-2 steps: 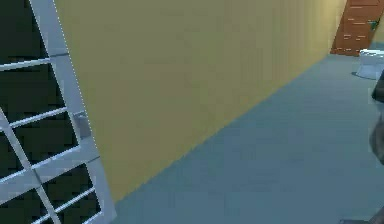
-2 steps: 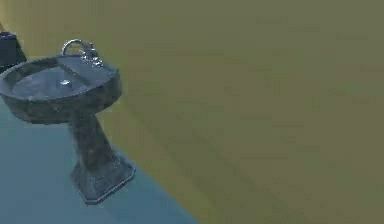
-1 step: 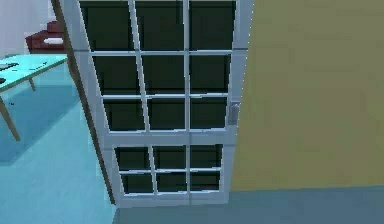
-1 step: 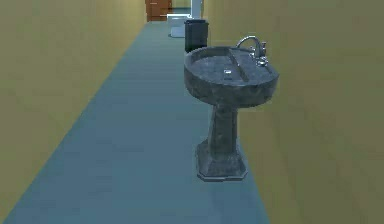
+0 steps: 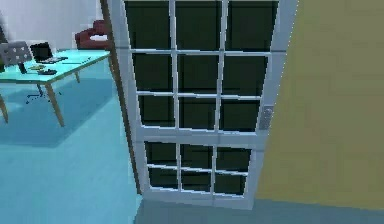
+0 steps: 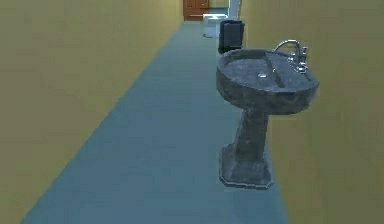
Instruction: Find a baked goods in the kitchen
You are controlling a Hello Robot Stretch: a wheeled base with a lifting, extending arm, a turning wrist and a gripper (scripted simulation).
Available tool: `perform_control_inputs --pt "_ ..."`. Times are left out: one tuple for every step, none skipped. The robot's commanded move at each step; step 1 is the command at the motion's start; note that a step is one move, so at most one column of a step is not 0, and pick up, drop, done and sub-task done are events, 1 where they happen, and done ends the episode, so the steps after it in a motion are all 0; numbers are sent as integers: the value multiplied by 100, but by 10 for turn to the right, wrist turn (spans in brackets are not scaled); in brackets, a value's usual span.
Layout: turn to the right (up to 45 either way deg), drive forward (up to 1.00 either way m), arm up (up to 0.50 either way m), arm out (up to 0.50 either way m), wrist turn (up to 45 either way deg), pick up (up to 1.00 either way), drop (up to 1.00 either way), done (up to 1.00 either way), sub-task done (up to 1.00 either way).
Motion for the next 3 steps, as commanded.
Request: perform_control_inputs --pt "0 45 0 0 0 0 0 0 0" --pt "-450 0 0 0 0 0 0 0 0" --pt "-120 0 0 0 0 0 0 0 0"
